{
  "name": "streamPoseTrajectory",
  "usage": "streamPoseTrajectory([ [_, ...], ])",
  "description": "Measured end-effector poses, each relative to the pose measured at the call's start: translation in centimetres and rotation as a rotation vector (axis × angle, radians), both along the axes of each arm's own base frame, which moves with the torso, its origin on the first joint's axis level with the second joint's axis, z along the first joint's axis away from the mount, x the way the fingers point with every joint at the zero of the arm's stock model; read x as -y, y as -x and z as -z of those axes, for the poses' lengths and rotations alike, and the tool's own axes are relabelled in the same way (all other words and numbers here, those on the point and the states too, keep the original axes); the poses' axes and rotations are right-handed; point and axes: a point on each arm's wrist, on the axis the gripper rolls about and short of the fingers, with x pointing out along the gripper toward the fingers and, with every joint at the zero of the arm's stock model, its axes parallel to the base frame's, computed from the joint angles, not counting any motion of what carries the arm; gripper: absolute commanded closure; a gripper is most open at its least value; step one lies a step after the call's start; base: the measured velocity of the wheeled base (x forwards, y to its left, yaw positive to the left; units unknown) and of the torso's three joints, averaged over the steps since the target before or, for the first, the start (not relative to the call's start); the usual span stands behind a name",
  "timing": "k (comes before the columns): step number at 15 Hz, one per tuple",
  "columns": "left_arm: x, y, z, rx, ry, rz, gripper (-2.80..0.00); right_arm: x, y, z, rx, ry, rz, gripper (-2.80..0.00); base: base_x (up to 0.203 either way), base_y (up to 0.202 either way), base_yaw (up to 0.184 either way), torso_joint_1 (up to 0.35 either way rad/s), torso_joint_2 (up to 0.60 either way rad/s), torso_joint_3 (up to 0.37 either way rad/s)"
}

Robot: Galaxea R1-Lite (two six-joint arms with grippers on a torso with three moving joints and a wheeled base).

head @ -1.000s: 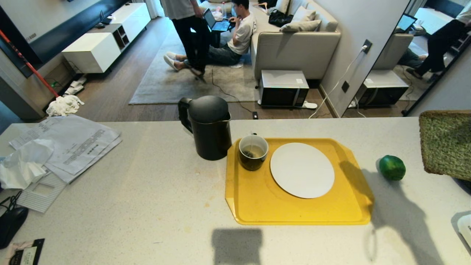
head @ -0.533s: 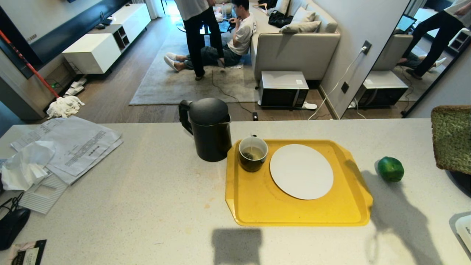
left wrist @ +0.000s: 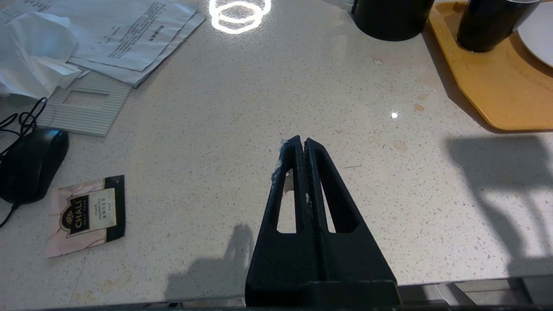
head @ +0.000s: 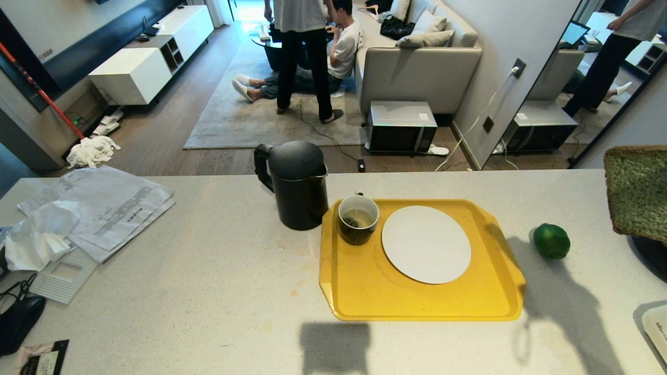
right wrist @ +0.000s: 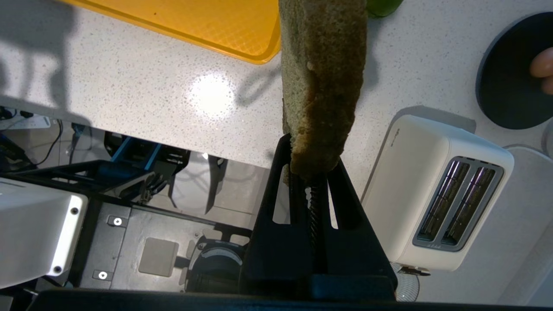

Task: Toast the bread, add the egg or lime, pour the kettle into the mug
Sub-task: Put the bread slices in the toaster

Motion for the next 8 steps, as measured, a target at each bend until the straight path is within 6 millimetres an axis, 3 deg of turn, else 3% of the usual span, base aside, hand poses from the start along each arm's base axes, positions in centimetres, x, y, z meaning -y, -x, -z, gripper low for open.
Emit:
streamPoseTrajectory([
  [8,0.00,0.00,0.00,0.000,0.001,0.000,0.00,0.07,-0.67,-0.08,-0.006,0.010,0.020,0.00,0.000,0.000,0.000,0.033,-0.07,-0.027],
])
